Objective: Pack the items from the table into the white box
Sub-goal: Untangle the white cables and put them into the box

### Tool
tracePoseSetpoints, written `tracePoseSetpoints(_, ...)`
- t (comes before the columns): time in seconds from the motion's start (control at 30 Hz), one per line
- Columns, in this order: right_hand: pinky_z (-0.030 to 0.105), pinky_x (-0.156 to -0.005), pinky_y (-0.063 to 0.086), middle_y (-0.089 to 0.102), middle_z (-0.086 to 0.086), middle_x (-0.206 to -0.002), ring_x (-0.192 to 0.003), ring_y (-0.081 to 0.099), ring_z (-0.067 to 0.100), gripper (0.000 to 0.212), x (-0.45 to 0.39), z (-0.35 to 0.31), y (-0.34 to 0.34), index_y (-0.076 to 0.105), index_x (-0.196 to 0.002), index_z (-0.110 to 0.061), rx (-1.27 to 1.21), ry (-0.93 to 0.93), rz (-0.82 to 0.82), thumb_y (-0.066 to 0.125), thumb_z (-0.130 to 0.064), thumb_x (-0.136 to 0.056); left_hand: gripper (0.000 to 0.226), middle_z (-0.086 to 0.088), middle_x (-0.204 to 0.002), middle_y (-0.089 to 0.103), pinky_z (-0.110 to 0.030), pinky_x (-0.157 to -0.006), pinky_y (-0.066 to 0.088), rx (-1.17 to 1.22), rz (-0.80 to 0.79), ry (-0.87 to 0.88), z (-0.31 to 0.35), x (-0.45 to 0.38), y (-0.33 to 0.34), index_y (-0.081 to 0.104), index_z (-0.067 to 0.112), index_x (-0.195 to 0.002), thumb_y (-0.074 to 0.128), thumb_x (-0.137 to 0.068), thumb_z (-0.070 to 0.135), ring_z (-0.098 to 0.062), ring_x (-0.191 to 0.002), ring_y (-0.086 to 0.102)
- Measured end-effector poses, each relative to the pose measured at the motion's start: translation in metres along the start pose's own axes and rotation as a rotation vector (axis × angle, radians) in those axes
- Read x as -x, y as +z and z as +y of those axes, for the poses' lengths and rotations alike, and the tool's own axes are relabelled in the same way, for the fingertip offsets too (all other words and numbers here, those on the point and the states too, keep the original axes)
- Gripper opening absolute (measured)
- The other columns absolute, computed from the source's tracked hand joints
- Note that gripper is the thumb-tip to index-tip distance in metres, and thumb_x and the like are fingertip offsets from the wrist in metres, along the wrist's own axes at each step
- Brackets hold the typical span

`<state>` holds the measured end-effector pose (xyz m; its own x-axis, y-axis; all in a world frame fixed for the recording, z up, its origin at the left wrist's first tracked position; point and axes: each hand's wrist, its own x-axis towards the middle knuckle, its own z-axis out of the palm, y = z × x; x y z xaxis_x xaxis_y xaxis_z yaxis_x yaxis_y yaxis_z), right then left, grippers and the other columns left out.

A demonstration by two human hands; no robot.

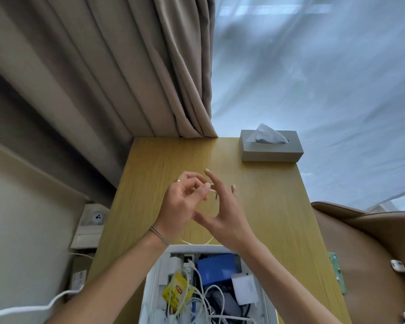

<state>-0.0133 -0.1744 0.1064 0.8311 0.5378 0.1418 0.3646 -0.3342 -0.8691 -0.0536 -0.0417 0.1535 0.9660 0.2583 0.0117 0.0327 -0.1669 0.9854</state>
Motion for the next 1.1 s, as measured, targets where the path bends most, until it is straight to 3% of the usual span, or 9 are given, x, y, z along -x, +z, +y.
tracePoseSetpoints(0.1, 0.047, -0.100, 0.052, 0.067, -0.013, -0.119, -0.112, 0.063, 0.010, 0.053, 0.008, -0.009, 0.013, 0.042, -0.143, -0.037, -0.271, 0.045, -0.003, 0.056, -0.051, -0.094, 0.033, -0.006, -0.121, 0.070, -0.031, -0.092, 0.053, 0.324, 0.059, -0.038, 0.010, 0.006, -0.004, 0.057, 0.017, -0.062, 0.059, -0.095, 0.021, -0.021, -0.111, 0.064)
tracePoseSetpoints(0.2, 0.040, -0.095, 0.053, 0.072, 0.002, -0.102, -0.100, 0.068, 0.021, 0.031, 0.017, -0.017, 0.024, 0.054, -0.128, -0.036, -0.423, 0.151, -0.071, 0.042, -0.048, -0.102, 0.032, -0.011, -0.125, 0.069, -0.040, -0.083, 0.058, 0.561, 0.101, -0.110, 0.015, 0.006, -0.013, 0.049, 0.017, -0.068, 0.054, -0.096, 0.032, -0.032, -0.110, 0.061)
tracePoseSetpoints(0.3, 0.049, -0.100, 0.048, 0.069, 0.002, -0.111, -0.108, 0.063, 0.020, 0.041, 0.028, -0.020, 0.031, 0.060, -0.124, -0.025, -0.352, 0.165, -0.136, 0.040, -0.054, -0.102, 0.036, -0.017, -0.092, 0.072, -0.043, -0.080, 0.059, 0.830, 0.113, -0.141, 0.020, 0.005, -0.023, 0.048, 0.015, -0.073, 0.045, -0.103, 0.035, -0.035, -0.094, 0.069)
tracePoseSetpoints(0.37, 0.049, -0.110, 0.041, 0.065, -0.019, -0.116, -0.117, 0.055, -0.002, 0.048, 0.033, -0.018, 0.033, 0.062, -0.123, -0.031, -0.183, 0.116, -0.189, 0.043, -0.065, -0.096, 0.038, -0.009, -0.072, 0.061, -0.046, -0.079, 0.059, 0.950, 0.158, -0.155, 0.025, 0.003, -0.029, 0.049, 0.014, -0.075, 0.042, -0.103, 0.037, -0.027, -0.071, 0.067)
tracePoseSetpoints(0.5, 0.048, -0.125, 0.008, 0.070, -0.022, -0.102, -0.109, 0.060, -0.009, 0.038, 0.042, -0.015, 0.031, 0.066, -0.106, -0.033, -0.054, 0.120, -0.335, 0.071, -0.058, -0.079, 0.044, 0.001, -0.066, 0.044, -0.020, -0.042, 0.040, 1.029, 0.248, -0.246, 0.034, 0.000, -0.041, 0.046, 0.019, -0.072, 0.034, -0.105, 0.044, -0.009, -0.044, 0.038)
tracePoseSetpoints(0.6, 0.048, -0.123, 0.019, 0.070, -0.020, -0.096, -0.104, 0.062, -0.006, 0.042, 0.053, -0.012, 0.026, 0.065, -0.112, -0.038, -0.022, 0.145, -0.332, 0.078, -0.044, -0.073, 0.046, 0.002, -0.063, 0.041, -0.018, -0.034, 0.024, 1.122, 0.262, -0.263, 0.037, -0.001, -0.054, 0.045, 0.018, -0.070, 0.030, -0.106, 0.042, -0.006, -0.040, 0.027)
tracePoseSetpoints(0.73, 0.031, -0.108, 0.038, 0.058, -0.024, -0.133, -0.128, 0.050, -0.004, 0.053, 0.055, -0.021, 0.029, 0.067, -0.121, -0.040, -0.193, 0.192, -0.377, 0.080, -0.040, -0.070, 0.047, 0.003, -0.061, 0.040, -0.018, -0.032, 0.022, 1.266, 0.265, -0.281, 0.039, -0.003, -0.056, 0.045, 0.017, -0.068, 0.029, -0.106, 0.039, -0.006, -0.039, 0.026)
tracePoseSetpoints(0.93, 0.055, -0.117, 0.029, 0.072, 0.023, -0.117, -0.125, 0.058, 0.045, 0.050, 0.062, -0.025, 0.036, 0.056, -0.137, -0.003, -1.003, 0.403, -0.691, 0.043, -0.034, -0.100, 0.046, 0.003, -0.057, 0.038, -0.019, -0.033, 0.018, 1.214, 0.301, -0.283, 0.037, -0.003, -0.048, 0.044, 0.018, -0.067, 0.028, -0.106, 0.036, -0.007, -0.039, 0.022)
tracePoseSetpoints(1.1, 0.072, -0.112, 0.026, 0.070, 0.004, -0.084, -0.081, 0.072, 0.020, 0.032, 0.088, -0.011, 0.022, 0.056, -0.125, 0.003, -1.065, 0.392, -0.804, 0.064, -0.006, -0.095, 0.046, 0.004, -0.056, 0.039, -0.019, -0.034, 0.018, 1.141, 0.302, -0.256, 0.024, 0.006, -0.066, 0.044, 0.019, -0.067, 0.029, -0.106, 0.037, -0.006, -0.038, 0.022)
